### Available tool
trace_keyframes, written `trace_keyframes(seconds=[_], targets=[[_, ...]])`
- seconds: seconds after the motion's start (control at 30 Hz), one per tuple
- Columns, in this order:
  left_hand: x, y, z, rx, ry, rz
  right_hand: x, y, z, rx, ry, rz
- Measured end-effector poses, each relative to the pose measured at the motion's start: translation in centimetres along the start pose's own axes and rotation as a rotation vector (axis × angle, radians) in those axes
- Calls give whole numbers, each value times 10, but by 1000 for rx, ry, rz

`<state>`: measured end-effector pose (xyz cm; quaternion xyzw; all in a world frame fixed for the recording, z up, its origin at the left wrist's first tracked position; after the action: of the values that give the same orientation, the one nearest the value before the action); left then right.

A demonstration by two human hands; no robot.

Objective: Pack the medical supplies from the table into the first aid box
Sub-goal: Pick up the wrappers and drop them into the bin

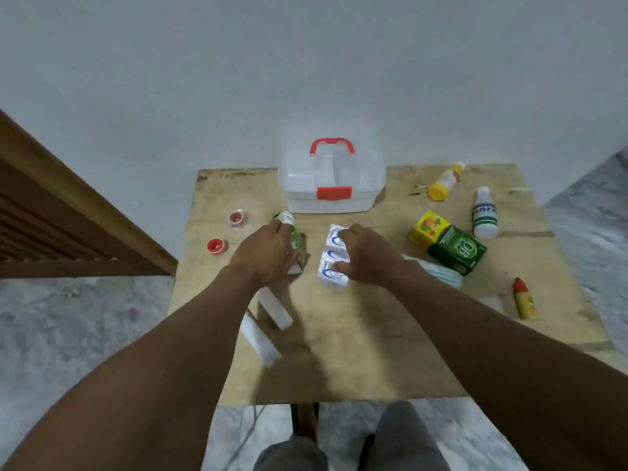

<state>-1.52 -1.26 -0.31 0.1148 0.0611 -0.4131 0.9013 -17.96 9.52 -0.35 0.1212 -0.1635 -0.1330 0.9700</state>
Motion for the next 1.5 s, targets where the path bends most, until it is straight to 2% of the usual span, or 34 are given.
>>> trace_keyframes(seconds=[0.23,0.37,0.63,0.9,1.07,1.2,1.4,1.5], targets=[[21,-32,-35,112,94,44,-2,-21,-26,90,44,-71],[22,-35,-40,69,35,83,-3,-32,-28,74,86,-66],[14,-29,-35,40,-101,-55,0,-35,-23,62,40,-23],[-1,-28,9,-47,44,-207,-10,-22,27,-37,66,-86],[-53,-32,55,-162,9,-259,-38,14,76,-184,81,-56],[-125,-29,85,-245,-19,-288,-79,67,114,-263,76,-102],[-264,-24,81,-303,-50,-376,-173,171,136,-326,103,-202],[-327,-24,68,-269,-92,-411,-219,218,139,-346,107,-281]])
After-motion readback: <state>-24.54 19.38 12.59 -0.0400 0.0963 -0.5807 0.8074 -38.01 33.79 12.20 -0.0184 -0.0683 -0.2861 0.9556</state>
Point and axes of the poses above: each hand's wrist, its own y-axis away from the middle knuckle, its own z-axis out of the back of the hand, x = y × z, the point moved 2 cm from there along -y, towards the middle knuckle, and after that the axes turned 1 degree about -y, right-handed, at the moved point
